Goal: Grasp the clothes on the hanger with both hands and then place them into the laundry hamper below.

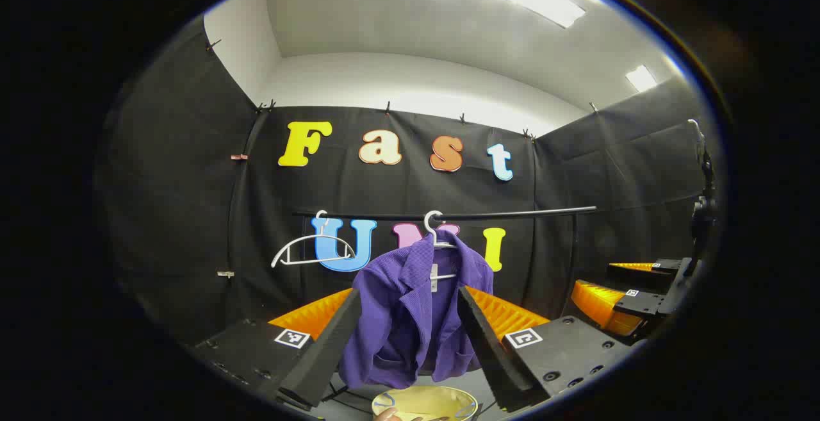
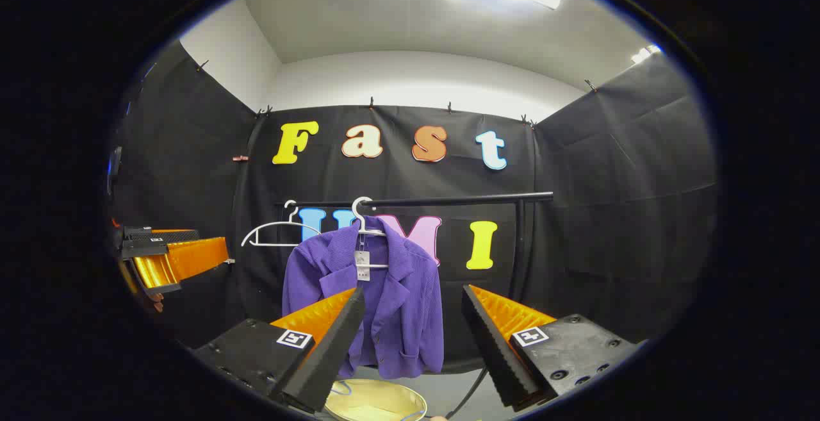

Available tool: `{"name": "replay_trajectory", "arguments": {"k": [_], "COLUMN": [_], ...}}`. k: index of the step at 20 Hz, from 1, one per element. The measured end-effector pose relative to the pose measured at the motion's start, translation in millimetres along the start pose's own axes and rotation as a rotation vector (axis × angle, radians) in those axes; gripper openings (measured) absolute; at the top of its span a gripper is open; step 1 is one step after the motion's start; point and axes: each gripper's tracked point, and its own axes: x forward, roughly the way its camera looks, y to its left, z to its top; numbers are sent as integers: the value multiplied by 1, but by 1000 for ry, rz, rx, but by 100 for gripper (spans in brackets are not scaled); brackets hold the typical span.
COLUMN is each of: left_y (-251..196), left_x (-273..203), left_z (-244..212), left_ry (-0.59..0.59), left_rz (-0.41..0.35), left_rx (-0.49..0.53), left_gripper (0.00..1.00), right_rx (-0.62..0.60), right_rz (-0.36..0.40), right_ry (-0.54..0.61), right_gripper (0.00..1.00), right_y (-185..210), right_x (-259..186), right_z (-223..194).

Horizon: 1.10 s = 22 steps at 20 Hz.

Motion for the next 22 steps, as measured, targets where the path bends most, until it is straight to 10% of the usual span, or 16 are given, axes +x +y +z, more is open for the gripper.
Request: {"name": "replay_trajectory", "arguments": {"k": [22], "left_y": [-1], "left_x": [8], "left_z": [-4], "left_ry": [-10], "left_rz": [-5], "left_rx": [-33], "left_gripper": [94], "right_rx": [25], "right_rz": [13], "right_ry": [19], "right_gripper": [97], "right_y": [9], "right_x": [5], "right_z": [-2]}}
